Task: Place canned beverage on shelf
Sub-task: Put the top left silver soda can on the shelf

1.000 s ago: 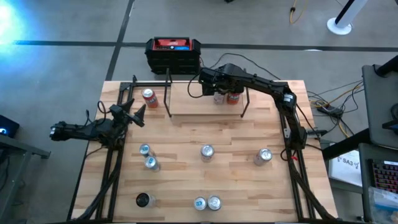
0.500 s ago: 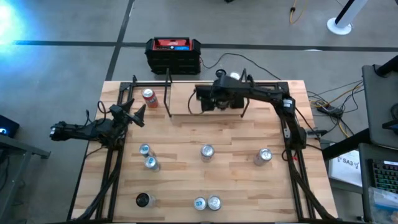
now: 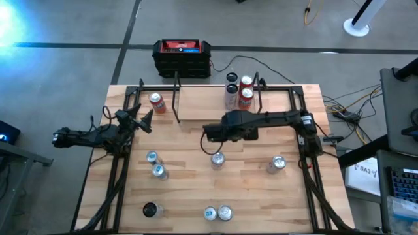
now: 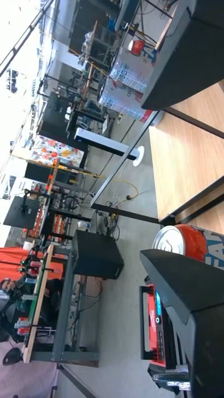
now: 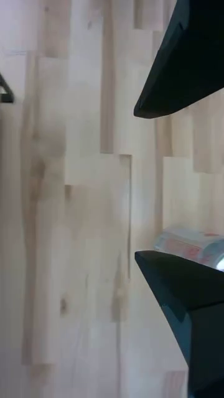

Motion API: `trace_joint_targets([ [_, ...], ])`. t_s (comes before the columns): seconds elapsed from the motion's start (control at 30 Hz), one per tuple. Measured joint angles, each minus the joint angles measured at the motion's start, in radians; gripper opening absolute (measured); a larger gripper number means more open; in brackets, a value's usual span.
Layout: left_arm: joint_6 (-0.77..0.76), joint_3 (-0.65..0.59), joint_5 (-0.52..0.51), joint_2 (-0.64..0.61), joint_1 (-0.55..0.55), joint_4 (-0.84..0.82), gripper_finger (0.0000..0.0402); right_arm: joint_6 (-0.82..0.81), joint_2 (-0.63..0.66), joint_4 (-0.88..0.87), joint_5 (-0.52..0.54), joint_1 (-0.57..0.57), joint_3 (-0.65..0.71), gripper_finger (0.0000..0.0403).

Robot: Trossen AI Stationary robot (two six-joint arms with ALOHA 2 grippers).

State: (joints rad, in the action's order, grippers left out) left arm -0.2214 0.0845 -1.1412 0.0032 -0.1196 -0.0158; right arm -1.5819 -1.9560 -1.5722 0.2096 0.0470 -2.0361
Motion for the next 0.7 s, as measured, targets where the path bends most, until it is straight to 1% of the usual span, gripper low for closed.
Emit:
trace_joint_targets([
  [0.2,0.000,0.000,0.000,0.000,0.000,0.000,0.0368,-0.062,0.000,0.014,0.000,0.091,-0.007,0.0350],
  [0.47,0.000,0.000,0.000,0.000,0.000,0.000,0.0368,-0.218,-0.001,0.012,0.022,0.170,-0.022,0.0350],
  [0.7,0.000,0.000,0.000,0.000,0.000,0.000,0.0368,-0.232,-0.002,0.038,-0.005,0.210,-0.044,0.0350],
])
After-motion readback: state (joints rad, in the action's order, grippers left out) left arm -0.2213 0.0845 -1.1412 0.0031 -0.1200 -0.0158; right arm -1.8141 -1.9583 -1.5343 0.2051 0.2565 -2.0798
